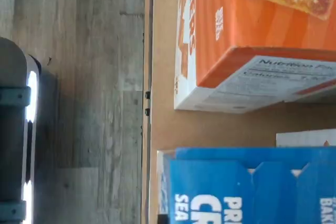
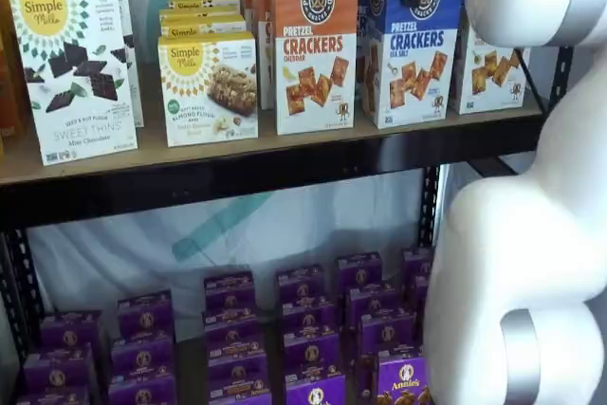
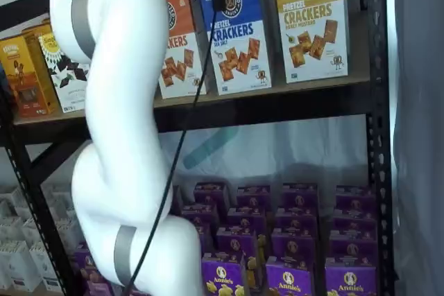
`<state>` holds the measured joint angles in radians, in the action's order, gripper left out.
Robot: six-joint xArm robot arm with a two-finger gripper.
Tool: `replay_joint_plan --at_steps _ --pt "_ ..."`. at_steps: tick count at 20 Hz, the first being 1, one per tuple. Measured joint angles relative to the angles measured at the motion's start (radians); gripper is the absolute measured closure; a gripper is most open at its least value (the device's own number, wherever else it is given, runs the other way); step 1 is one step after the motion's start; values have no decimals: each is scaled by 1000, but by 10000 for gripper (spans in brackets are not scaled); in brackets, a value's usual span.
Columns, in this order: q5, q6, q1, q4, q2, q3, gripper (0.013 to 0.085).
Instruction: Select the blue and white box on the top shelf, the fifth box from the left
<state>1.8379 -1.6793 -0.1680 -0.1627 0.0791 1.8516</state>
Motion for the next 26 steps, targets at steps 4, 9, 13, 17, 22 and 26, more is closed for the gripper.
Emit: replay_joint_plan --at_steps 4,9,13,17,22,26 --pt "-4 -1 0 0 12 -16 370" --pt "-6 -5 -2 4 29 -36 410" --pt "16 -5 -10 -12 40 -40 410" --pt "29 0 -11 -21 82 -62 410" --pt "-7 6 -3 -15 176 -141 410" --pt "0 14 8 0 253 -195 410"
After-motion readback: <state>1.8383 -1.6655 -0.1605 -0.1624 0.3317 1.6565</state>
